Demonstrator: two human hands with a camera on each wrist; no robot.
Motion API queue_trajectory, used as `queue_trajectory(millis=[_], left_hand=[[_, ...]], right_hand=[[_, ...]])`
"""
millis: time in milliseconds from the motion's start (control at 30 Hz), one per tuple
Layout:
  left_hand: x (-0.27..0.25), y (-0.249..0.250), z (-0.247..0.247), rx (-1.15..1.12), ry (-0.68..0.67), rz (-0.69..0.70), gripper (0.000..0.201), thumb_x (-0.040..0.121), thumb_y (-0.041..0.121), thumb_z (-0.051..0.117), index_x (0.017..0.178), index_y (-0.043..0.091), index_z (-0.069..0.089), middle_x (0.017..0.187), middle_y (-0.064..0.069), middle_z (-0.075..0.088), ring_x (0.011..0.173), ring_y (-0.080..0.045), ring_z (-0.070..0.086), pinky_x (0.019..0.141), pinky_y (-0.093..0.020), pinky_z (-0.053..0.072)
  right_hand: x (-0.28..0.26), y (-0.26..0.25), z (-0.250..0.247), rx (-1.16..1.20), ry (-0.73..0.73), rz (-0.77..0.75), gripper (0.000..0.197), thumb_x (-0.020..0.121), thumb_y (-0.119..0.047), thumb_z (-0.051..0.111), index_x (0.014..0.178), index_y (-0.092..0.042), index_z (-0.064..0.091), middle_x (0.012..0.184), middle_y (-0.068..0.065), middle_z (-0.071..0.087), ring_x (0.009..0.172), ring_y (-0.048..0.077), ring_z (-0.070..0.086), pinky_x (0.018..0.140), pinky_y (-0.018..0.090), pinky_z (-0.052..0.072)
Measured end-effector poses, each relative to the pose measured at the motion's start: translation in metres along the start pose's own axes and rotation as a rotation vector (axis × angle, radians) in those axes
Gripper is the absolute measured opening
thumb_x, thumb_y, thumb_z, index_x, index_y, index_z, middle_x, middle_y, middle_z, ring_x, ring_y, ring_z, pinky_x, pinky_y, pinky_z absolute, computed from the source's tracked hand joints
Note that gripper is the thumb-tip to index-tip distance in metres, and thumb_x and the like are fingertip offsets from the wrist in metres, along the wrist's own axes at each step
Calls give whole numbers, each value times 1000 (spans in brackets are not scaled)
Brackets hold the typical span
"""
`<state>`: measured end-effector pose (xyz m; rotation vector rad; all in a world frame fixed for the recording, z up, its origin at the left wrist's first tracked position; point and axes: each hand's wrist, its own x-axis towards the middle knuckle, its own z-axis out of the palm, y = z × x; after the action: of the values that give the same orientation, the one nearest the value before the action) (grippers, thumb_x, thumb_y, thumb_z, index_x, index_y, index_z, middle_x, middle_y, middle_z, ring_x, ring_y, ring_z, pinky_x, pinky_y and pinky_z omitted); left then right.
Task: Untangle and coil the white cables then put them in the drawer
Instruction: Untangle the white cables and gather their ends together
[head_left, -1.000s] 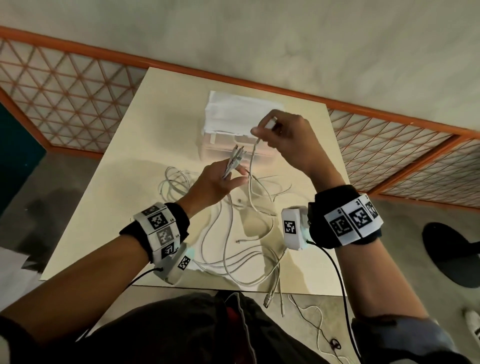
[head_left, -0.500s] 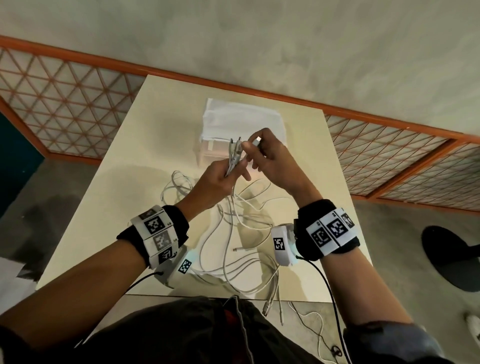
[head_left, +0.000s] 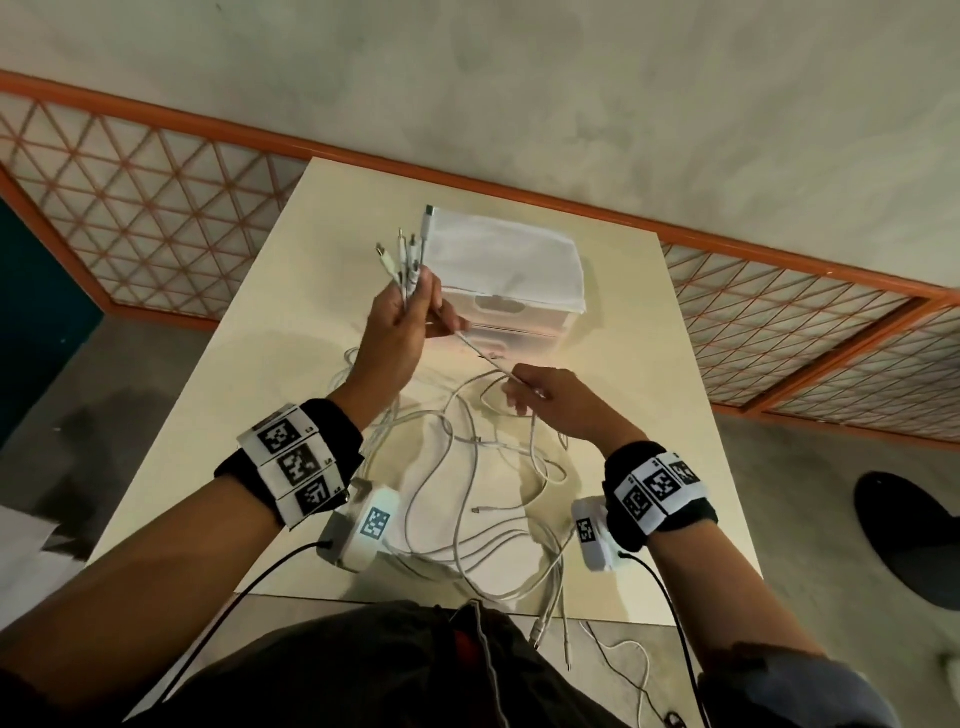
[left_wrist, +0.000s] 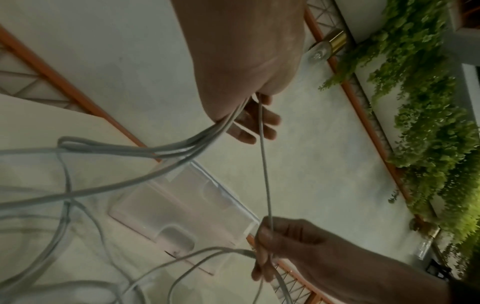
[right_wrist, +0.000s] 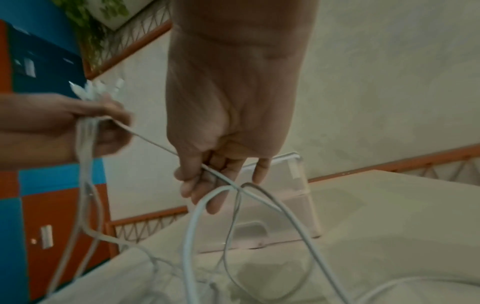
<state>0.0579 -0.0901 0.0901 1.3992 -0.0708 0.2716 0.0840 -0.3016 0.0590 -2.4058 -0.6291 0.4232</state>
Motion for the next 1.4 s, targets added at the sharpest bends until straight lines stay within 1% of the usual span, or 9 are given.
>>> queue_trajectory(millis=[200,400,600,700,833,1000,1133,1267,1400], left_hand=[[14,23,-11,-104,205,95,36,104,27,27,71,17,40,48,12,27,42,-6,28,48,-28,44],[5,6,-14,73,50,65,31,100,32,38,71,20,38,48,13,31,42,-1,25,42,-16,25],[-6,-21,8,305,-206,-97,15,79,23,76,88,21,64,74,18,65,69,-2,60,71,-17,46],[-9,-27,9,393,-197,-82,24,88,33,61,93,11,68,84,-4,71,83,-21,66,81,-35,49],[-5,-22,2,569,-189,-100,26,96,28,53,75,15,61,69,0,61,66,-15,56,66,-25,36],[9,-6,-17,530,126,-13,33,100,21,44,82,1,63,62,-29,52,47,-23,41,61,-26,31],[23,4,-35,542,359,-13,38,101,24,41,92,-5,64,80,-15,66,65,-21,56,62,-24,33],[24,-15,-47,682,381,-152,37,100,21,43,99,-11,60,103,-28,66,97,-41,60,76,-34,36],[15,-29,-48,718,404,-146,35,96,26,49,94,-8,57,91,-30,62,87,-42,58,67,-37,37]], right_hand=[[-12,52,-2,-253,-5,302,28,100,-21,34,78,-26,51,77,-11,64,93,17,64,101,44,31],[-8,33,-3,-185,86,277,28,99,-17,38,85,-26,61,80,-12,63,83,9,58,84,35,25],[16,-32,-19,-137,49,-7,24,97,-12,45,93,-11,69,83,2,55,83,18,50,78,31,36],[15,-50,-24,9,8,-63,22,97,-13,48,90,-8,69,69,-8,54,63,1,50,61,11,38],[11,-39,-21,-5,-8,-4,20,95,-19,54,91,-10,71,70,-5,57,61,-1,51,62,13,42],[0,17,-10,-345,27,244,29,95,-40,48,95,-21,71,95,-2,58,106,21,50,95,39,23],[-14,52,0,-436,-13,461,35,97,-46,41,107,-25,67,125,3,52,125,25,38,106,48,16],[-17,55,4,-399,130,360,28,98,-27,46,123,-32,59,143,3,37,128,27,33,105,45,19],[-7,34,-3,-490,235,174,38,91,-8,52,122,-28,60,147,8,31,127,32,32,102,51,24]])
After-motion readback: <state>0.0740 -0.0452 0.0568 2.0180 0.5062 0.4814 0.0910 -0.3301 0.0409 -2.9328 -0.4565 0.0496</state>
